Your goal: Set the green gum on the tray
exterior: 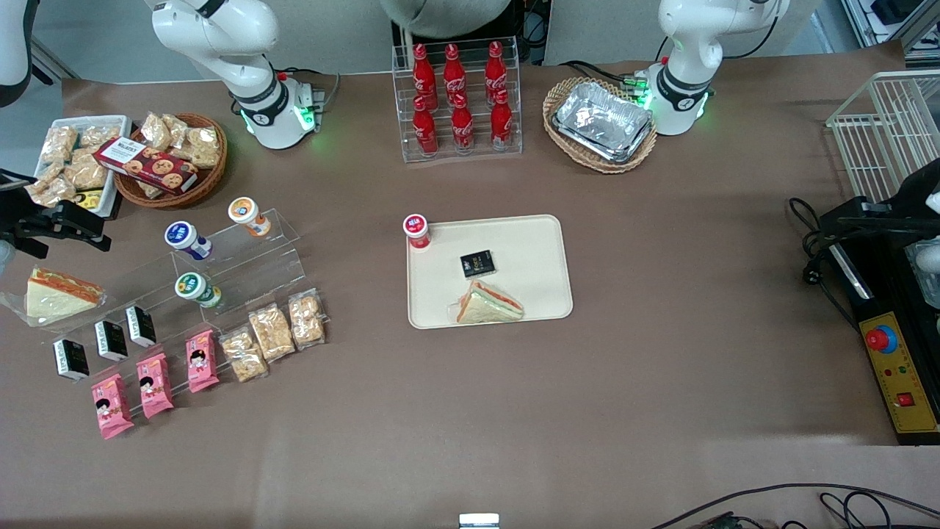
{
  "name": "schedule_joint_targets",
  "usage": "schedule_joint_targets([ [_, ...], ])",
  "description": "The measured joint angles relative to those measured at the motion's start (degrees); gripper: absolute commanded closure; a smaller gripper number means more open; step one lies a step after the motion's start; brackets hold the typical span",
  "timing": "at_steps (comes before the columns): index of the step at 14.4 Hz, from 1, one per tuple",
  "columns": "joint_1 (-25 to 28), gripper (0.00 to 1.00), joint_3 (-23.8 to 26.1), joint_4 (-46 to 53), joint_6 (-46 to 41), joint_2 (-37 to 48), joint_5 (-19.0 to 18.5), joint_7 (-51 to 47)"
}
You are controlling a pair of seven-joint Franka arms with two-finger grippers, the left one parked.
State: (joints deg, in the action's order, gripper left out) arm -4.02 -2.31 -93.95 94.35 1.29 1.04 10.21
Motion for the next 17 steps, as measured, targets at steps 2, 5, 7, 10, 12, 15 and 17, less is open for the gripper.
schedule_joint_targets([
  [2, 0.03, 0.00, 0.08, 0.01, -0.04, 0.05, 0.00, 0.03],
  [5, -0.04, 0.00, -0.06, 0.00, -0.15, 0.07, 0.00, 0.04],
  [7, -0.10, 0.00, -0.28, -0.02, -0.24, 0.06, 0.00, 0.18],
  [10, -0.84, 0.00, -1.76, -0.17, -0.51, 0.06, -0.02, 5.24],
  [12, -1.77, 0.00, -3.04, -0.93, -0.91, 0.25, 0.00, 8.11],
  [15, -1.96, 0.00, -3.66, -3.48, -0.94, 1.65, 0.00, 8.88],
  [17, -1.95, 0.00, -3.42, -4.45, -0.93, 2.48, 0.01, 8.88],
])
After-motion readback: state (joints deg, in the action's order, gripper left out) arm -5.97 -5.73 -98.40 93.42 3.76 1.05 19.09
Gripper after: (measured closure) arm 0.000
